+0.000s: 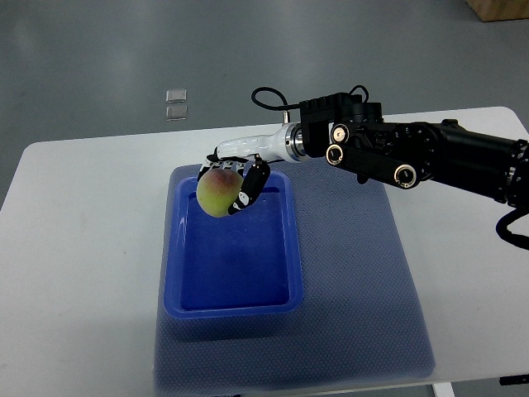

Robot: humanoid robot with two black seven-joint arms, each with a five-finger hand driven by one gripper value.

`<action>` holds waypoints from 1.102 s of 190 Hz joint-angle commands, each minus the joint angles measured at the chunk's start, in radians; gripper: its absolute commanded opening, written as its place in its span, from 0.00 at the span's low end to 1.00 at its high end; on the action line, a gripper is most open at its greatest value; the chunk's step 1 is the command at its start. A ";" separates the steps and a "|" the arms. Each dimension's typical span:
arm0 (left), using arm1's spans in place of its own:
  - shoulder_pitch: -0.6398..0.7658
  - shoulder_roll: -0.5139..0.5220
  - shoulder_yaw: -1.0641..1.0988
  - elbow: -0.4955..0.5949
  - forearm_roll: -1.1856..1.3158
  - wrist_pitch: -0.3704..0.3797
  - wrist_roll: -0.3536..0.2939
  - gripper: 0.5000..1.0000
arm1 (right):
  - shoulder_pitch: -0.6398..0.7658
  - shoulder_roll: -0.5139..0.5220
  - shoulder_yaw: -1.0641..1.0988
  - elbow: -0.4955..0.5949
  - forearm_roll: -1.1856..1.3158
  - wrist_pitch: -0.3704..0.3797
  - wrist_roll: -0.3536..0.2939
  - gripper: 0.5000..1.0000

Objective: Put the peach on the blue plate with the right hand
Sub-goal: 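Carry the peach over the blue tray and lower it inside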

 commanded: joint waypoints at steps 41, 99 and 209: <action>0.000 0.000 0.000 0.000 0.000 0.000 0.000 1.00 | -0.060 0.052 -0.016 -0.052 -0.010 -0.009 0.002 0.12; 0.000 0.000 0.000 0.000 0.000 0.000 0.000 1.00 | -0.116 0.052 -0.016 -0.075 -0.090 -0.015 0.003 0.26; 0.000 0.000 -0.001 0.002 0.000 0.000 0.000 1.00 | -0.122 0.052 0.003 -0.065 -0.082 -0.012 0.005 0.86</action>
